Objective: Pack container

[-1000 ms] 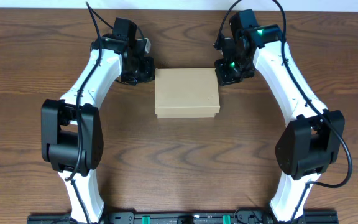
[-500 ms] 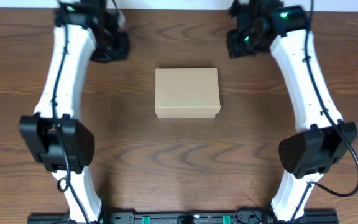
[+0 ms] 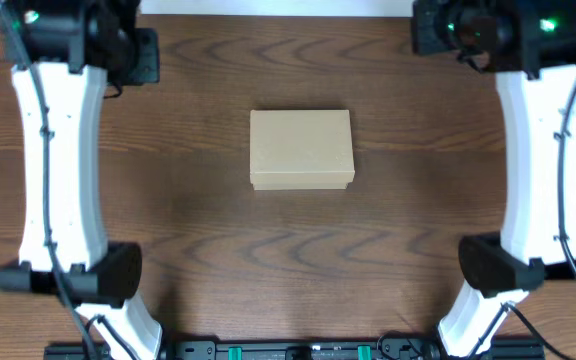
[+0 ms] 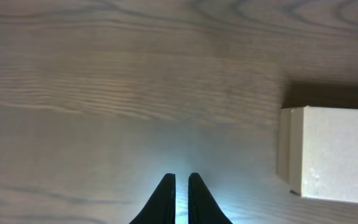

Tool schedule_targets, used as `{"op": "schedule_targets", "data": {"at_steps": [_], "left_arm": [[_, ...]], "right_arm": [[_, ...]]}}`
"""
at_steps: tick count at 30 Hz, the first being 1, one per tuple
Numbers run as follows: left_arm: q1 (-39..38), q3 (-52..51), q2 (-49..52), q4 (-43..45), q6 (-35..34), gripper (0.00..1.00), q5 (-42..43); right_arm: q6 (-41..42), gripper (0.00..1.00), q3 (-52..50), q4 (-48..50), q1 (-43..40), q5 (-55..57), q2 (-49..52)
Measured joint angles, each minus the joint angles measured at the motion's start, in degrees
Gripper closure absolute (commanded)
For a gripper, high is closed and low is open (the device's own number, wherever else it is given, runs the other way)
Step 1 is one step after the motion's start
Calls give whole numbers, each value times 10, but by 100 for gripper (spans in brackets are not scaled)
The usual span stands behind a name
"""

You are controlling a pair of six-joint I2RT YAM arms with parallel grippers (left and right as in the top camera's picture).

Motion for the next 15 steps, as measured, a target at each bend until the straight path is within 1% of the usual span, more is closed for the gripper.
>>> {"op": "schedule_targets", "data": {"at_steps": [2, 3, 4, 5, 6, 7, 8, 10, 11, 12, 13, 15], "left_arm": [[0, 0, -25, -11, 0, 90, -14], [0, 0, -39, -18, 0, 87, -21], [0, 0, -54, -25, 0, 82, -28], [0, 0, -66, -28, 0, 75, -32], [0, 0, -82, -31, 2, 68, -40], [0, 0, -99, -31, 0, 61, -47], [0, 0, -119, -31, -4, 58, -54], [0, 0, -147, -31, -4, 54, -65], [0, 1, -165, -31, -4, 49, -69], [0, 1, -177, -31, -4, 28, -71], [0, 3, -191, -31, -2, 5, -74], [0, 6, -213, -31, -7, 5, -78]], "right_arm": [[0, 99, 1, -10, 0, 5, -23], [0, 99, 1, -14, 0, 8, -35], [0, 99, 2, -17, 0, 10, -48], [0, 98, 3, -19, 0, 12, -62], [0, 92, 4, -19, 0, 15, -74], [1, 79, 4, -19, 0, 18, -85], [0, 62, 5, -19, 0, 23, -98], [-1, 41, 6, -20, 0, 32, -117], [0, 18, 7, -20, 0, 38, -127], [0, 1, 8, -21, 0, 41, -136], [-2, 1, 9, -22, 0, 45, -142], [-3, 1, 11, -27, 0, 49, -150]]}}
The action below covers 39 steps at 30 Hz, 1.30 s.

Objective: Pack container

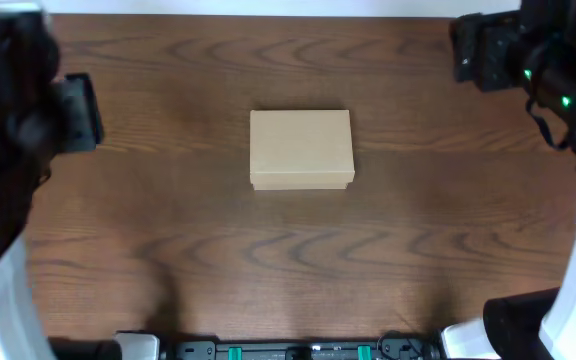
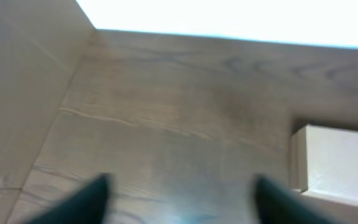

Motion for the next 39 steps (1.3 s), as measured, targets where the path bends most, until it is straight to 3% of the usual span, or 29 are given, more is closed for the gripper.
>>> {"op": "schedule_targets", "data": {"at_steps": [12, 39], "left_arm": [[0, 4, -3, -3, -6, 5, -4], [0, 4, -4, -3, -7, 5, -4]], "right_arm": [[0, 1, 1, -64, 0, 7, -1], [0, 1, 1, -70, 0, 10, -1]]}}
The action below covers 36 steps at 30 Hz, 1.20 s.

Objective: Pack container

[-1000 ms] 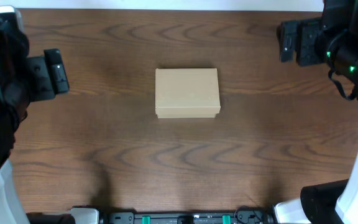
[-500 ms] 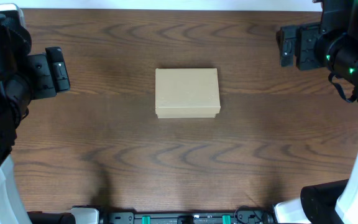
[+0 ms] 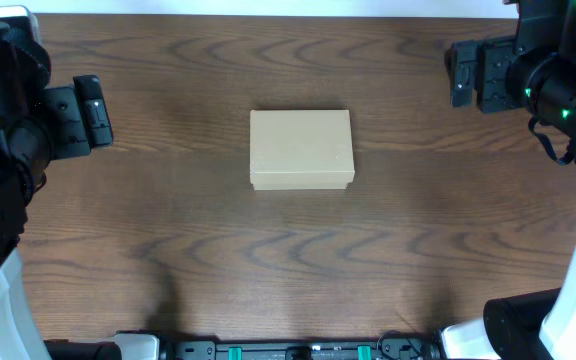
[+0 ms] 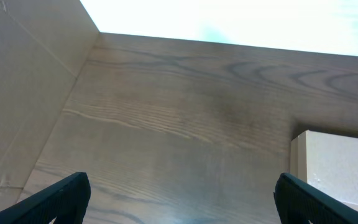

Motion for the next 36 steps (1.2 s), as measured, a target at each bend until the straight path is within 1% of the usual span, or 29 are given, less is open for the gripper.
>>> {"op": "schedule_targets", "data": {"at_steps": [7, 9, 11, 15, 19, 23, 30, 34, 36], "left_arm": [[0, 0, 0, 0, 0, 5, 0], [0, 0, 0, 0, 0, 5, 0], [0, 0, 0, 0, 0, 5, 0], [0, 0, 0, 0, 0, 5, 0], [0, 0, 0, 0, -2, 5, 2], [0, 0, 0, 0, -3, 4, 2], [0, 0, 0, 0, -4, 5, 2], [0, 0, 0, 0, -4, 5, 2], [0, 0, 0, 0, -4, 5, 2]], "right_arm": [[0, 1, -13, 10, 0, 0, -11], [1, 1, -47, 41, 0, 0, -36], [1, 1, -107, 93, 0, -3, -80], [2, 1, -278, 235, 0, -7, -203], [2, 1, -512, 418, -5, -10, -357], [2, 1, -735, 553, -17, -11, -485], [2, 1, -1066, 744, -57, -9, -635], [2, 1, -1195, 798, -64, -6, -715], [2, 1, -1239, 805, -64, -6, -750]]}}
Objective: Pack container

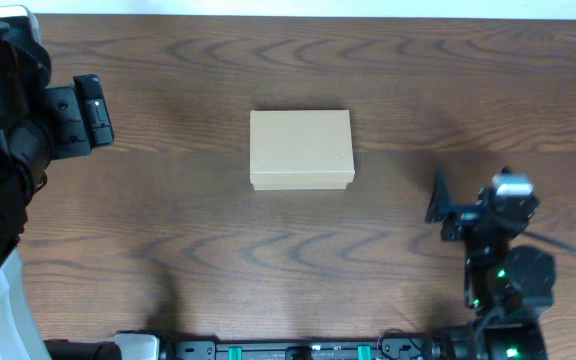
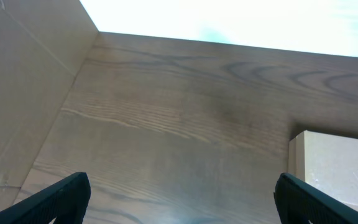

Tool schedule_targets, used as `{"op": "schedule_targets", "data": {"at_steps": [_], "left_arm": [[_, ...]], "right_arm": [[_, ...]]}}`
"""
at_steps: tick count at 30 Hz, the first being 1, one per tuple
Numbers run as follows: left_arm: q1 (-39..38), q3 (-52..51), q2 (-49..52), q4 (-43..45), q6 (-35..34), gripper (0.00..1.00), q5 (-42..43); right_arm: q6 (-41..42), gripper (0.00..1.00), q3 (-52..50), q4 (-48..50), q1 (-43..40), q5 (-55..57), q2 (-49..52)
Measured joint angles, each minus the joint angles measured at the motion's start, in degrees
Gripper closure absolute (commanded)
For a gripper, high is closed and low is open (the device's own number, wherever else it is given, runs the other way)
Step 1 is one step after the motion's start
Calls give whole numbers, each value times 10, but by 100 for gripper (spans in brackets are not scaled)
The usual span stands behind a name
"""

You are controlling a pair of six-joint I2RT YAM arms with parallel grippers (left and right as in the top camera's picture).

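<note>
A shut tan cardboard box lies in the middle of the wooden table. In the left wrist view its corner shows at the right edge. My left gripper hangs high over the table's left side, well left of the box. It is open wide, its dark fingertips far apart with nothing between them. My right gripper is low over the near right part of the table, right of and nearer than the box. Its jaws are too small to read.
A tan panel or wall rises along the table's left edge in the left wrist view. The right arm's body stands at the near right edge. Nothing else lies on the wood.
My right arm has gone from high over the far right corner to low over the near right part of the table. The left arm and the box have not moved.
First both arms were stretched along the table's sides, with the left gripper shut just above the wood. Then both were raised and the left jaws stood apart. They then stood wide open. The right arm is now low at the near right.
</note>
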Motion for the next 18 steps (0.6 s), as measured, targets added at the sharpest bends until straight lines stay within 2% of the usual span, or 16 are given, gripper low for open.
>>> {"op": "schedule_targets", "data": {"at_steps": [8, 18], "left_arm": [[0, 0, 0, 0, 0, 5, 0], [0, 0, 0, 0, 0, 5, 0]], "right_arm": [[0, 1, -121, 5, 0, 2, -143], [0, 1, -184, 18, 0, 2, -195]]}}
